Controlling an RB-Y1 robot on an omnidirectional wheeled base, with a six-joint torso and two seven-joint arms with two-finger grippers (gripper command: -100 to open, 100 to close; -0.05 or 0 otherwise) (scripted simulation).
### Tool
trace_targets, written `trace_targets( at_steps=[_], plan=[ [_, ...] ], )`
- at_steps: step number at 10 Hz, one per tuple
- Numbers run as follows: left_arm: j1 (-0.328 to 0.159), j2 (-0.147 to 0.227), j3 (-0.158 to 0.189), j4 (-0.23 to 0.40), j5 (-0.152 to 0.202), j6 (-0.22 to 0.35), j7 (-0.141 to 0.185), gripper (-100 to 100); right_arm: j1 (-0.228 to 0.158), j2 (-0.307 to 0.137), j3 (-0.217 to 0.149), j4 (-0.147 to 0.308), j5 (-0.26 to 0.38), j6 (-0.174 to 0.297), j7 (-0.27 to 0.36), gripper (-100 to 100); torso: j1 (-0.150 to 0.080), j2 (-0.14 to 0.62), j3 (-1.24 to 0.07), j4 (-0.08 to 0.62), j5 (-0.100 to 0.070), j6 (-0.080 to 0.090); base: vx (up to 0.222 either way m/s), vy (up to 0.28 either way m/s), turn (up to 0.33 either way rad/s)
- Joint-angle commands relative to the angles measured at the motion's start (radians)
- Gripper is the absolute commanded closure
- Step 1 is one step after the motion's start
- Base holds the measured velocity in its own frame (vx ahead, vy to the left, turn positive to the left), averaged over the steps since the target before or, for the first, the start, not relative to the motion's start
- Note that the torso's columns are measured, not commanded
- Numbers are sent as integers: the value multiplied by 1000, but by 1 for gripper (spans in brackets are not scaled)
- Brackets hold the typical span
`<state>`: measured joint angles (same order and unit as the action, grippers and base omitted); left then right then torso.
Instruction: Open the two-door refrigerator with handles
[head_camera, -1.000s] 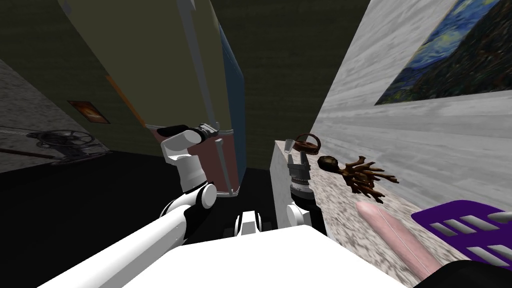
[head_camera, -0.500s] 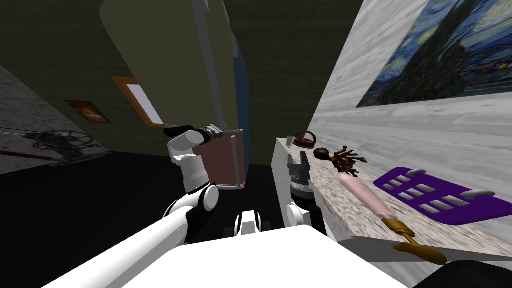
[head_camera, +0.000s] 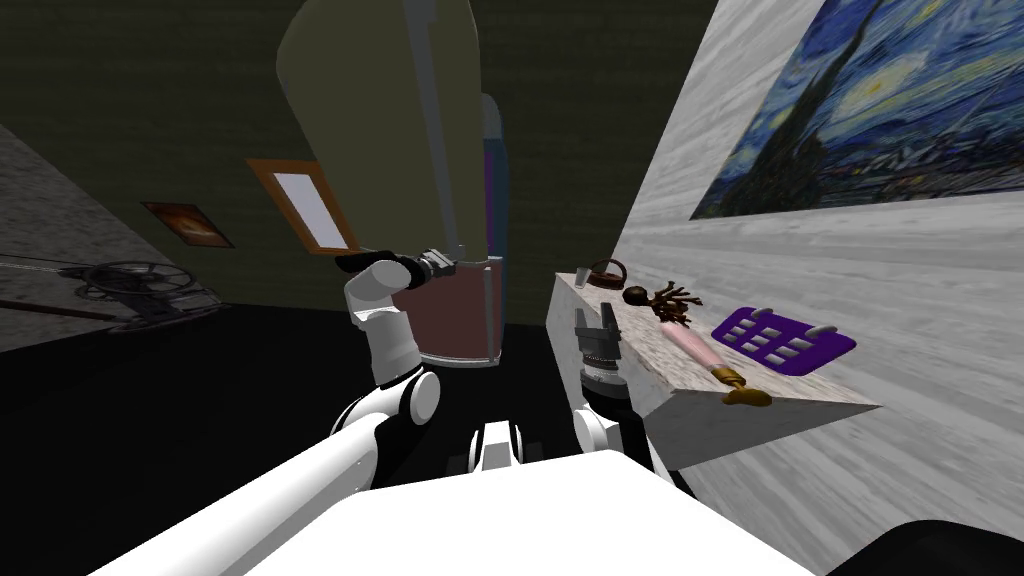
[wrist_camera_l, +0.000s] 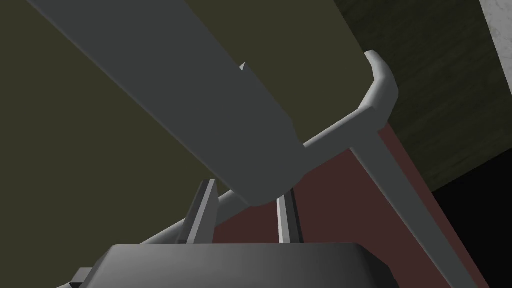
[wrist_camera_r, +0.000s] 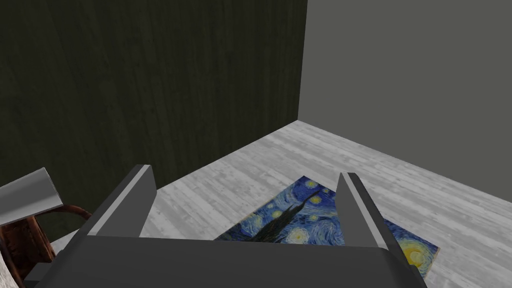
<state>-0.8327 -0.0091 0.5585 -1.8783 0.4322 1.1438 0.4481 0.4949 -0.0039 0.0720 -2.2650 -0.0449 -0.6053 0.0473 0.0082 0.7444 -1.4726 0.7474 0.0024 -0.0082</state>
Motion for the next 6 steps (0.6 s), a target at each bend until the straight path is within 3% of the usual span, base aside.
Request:
trace_targets(
  at_steps=[1, 2, 4, 5, 6],
  plan=[
    [-5, -8, -14, -24, 48, 18, -11, 100, 0, 0, 0, 0, 0, 0, 0, 0, -3, 3, 2, 0, -1, 1, -303, 262, -2],
    [5, -8, -9, -13, 36, 10, -11, 100, 0, 0, 0, 0, 0, 0, 0, 0, -4, 5, 4, -1, -2, 6, -132, 132, -29],
    [11, -16, -16, -30, 96, 54, -19, 100, 0, 0, 0, 0, 0, 0, 0, 0, -13, -5, -3, -4, -6, 8, -94, 217, -52],
    [11, -16, -16, -30, 96, 54, -19, 100, 0, 0, 0, 0, 0, 0, 0, 0, -7, 0, 1, -4, -3, 8, -149, 269, -52],
    [12, -18, -18, -41, 124, 74, -22, 100, 0, 0, 0, 0, 0, 0, 0, 0, -5, 3, 2, -3, -2, 6, -147, 291, -38]
  ],
)
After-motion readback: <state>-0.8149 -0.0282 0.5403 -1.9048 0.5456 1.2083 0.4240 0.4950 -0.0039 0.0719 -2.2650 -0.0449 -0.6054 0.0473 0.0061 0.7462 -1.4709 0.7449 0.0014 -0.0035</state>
